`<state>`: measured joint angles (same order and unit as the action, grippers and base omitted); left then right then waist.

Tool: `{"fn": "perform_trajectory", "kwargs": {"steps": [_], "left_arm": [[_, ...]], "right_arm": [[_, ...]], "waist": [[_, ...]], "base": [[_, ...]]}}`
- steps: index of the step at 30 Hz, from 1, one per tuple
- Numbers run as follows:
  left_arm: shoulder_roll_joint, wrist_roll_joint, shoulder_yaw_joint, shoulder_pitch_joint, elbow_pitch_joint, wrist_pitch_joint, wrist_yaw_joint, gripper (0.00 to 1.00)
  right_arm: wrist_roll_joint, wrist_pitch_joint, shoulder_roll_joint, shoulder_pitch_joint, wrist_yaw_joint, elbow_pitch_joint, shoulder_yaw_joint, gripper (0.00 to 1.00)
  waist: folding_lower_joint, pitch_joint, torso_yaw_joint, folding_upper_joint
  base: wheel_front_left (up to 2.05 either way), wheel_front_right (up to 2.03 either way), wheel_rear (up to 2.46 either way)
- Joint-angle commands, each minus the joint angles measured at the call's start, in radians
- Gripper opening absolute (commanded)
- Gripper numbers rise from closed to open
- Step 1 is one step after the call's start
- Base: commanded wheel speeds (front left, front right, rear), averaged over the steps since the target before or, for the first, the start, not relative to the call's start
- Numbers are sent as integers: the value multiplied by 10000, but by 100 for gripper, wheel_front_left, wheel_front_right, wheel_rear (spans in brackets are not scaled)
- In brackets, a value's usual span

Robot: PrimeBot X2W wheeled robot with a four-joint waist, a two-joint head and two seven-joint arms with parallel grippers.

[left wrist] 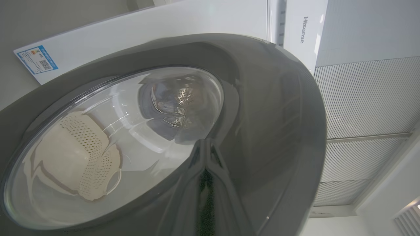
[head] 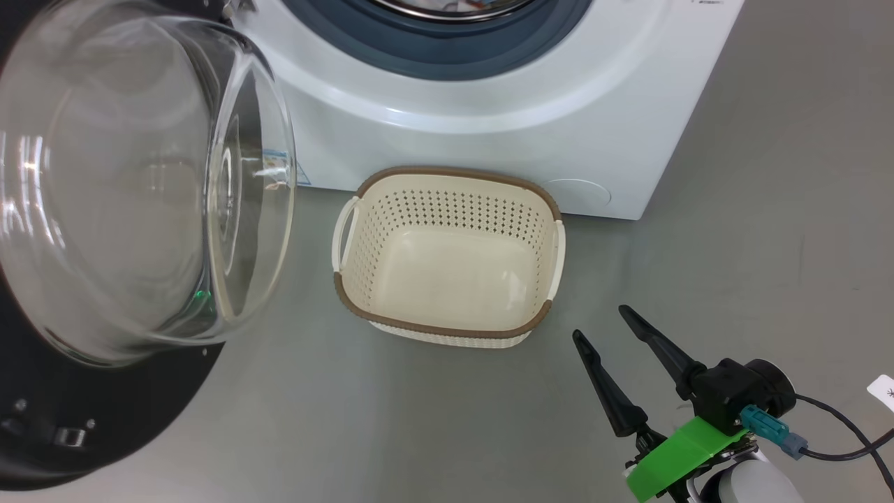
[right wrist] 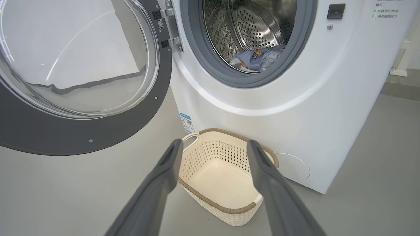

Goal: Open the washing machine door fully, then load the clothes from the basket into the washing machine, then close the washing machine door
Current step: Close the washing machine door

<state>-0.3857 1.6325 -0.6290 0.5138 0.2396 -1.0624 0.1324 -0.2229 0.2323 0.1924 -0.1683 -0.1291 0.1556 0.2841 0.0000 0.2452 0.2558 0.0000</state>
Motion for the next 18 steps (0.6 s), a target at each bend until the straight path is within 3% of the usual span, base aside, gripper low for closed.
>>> {"fn": "perform_trajectory", "kwargs": {"steps": [1, 8, 18], "left_arm": [[-500, -30, -38, -248, -431, -264, 60, 0], [-323, 158, 154, -688, -1184, -844, 348, 0], [447, 472, 682, -862, -2302, -1252, 455, 0]], "right_arm": [[-118, 142, -48, -207, -16, -160, 240, 100], [-200, 235, -195, -137, -16, 76, 218, 100], [-275, 285, -429, -35, -16, 328, 190, 100]], "waist": [[0, -62, -82, 0], [0, -295, -207, 0], [0, -746, -206, 0]], "base": [[0, 0, 0], [0, 0, 0], [0, 0, 0]]}}
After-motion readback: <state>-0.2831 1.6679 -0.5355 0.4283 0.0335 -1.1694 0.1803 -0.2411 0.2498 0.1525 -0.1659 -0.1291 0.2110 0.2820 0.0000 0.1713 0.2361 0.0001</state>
